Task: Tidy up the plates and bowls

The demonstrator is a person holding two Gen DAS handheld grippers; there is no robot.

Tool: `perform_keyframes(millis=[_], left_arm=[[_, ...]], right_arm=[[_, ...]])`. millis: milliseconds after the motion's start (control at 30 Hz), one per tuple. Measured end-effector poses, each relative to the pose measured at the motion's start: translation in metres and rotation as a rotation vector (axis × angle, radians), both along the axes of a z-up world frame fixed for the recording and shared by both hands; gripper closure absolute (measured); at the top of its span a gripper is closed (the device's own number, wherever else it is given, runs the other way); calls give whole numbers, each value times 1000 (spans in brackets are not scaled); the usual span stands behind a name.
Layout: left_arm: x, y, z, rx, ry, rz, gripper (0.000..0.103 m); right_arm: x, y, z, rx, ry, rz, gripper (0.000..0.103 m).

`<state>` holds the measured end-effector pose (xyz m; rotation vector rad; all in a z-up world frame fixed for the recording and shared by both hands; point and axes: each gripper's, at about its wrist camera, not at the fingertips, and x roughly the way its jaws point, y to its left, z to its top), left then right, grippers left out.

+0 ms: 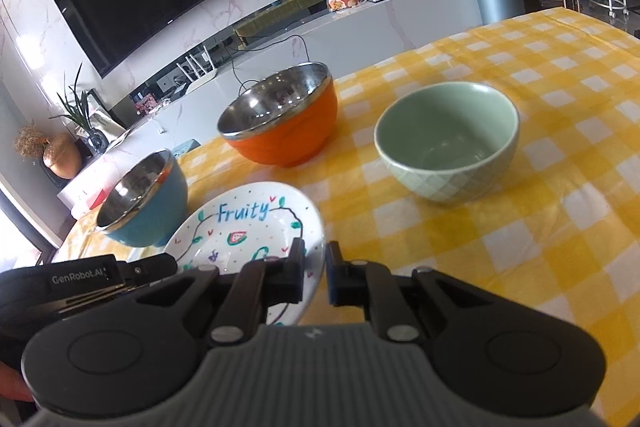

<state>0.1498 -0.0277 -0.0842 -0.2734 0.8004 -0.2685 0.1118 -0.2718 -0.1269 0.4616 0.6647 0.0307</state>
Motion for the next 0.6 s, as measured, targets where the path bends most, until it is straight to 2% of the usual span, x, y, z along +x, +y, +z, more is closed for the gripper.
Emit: perform_keyframes(millis=[600], left_arm=[[-105, 68, 14, -35, 63, 106, 87]], right_arm=[[-86, 53, 16, 7, 28, 134, 95]])
